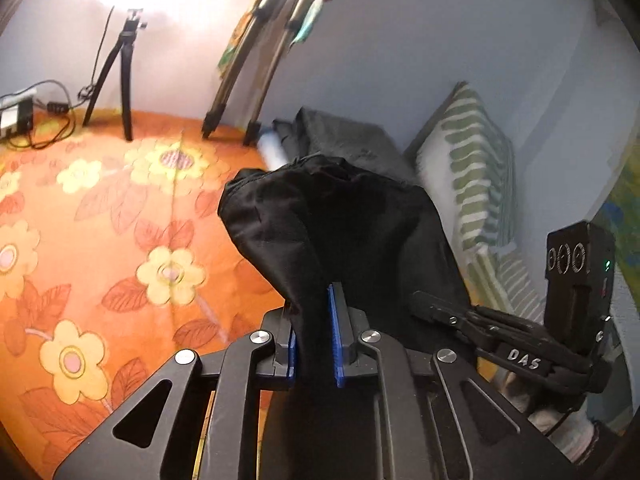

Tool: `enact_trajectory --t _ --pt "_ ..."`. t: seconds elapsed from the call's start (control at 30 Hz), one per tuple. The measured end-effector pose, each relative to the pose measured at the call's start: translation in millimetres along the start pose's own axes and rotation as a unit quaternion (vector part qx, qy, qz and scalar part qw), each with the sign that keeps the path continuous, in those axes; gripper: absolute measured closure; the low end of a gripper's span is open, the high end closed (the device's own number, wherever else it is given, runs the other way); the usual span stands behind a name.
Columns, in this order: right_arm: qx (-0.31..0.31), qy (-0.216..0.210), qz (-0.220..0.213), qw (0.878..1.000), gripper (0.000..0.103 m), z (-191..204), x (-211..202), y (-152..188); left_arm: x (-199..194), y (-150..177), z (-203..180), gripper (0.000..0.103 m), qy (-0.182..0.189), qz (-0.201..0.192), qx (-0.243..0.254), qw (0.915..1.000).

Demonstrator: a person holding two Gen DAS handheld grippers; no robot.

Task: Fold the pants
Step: 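Carry the trousers with both tools and lower them onto the clothes stack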

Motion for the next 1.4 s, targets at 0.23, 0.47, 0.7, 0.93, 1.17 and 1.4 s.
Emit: enact_trajectory --t 0.23,0.47,0.7,0.93,1.17,1.4 --pt "-0.044 0.013 -0.074 0.996 0.093 22 -54 -30 -29 -45 -37 0.092 0.047 -0.060 0.018 0.9969" --pt "-0.069 0.038 -0.135 0.988 0.093 19 -101 -68 -27 -98 -85 0.092 0.081 -0.097 0.042 0.9911" --pt "-0.070 0.057 -0.164 0.982 0.093 -11 -126 -113 -6 -135 -118 0.092 0.107 -0.109 0.051 0.9870" --pt "-0.084 0.078 -0.160 0.980 0.093 -41 -128 -168 25 -170 -139 0.092 0.116 -0.118 0.039 0.9854" --pt "-0.095 0.081 -0.132 0.983 0.093 -72 -97 -220 72 -200 -133 0.092 0.106 -0.114 0.020 0.9877" --pt "-0.065 0.061 -0.099 0.991 0.093 -133 -37 -247 140 -209 -121 0.092 0.060 -0.095 0.019 0.9935"
Point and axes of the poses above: each gripper's, at about its wrist camera, not at the fingertips, and x roughly the way its jaws point, z to its left, y to its underside, the point moved 5 cm from there along x, roughly the way its jaws point, and after that the axes turned 13 degrees about -y, right-handed, at the moved point
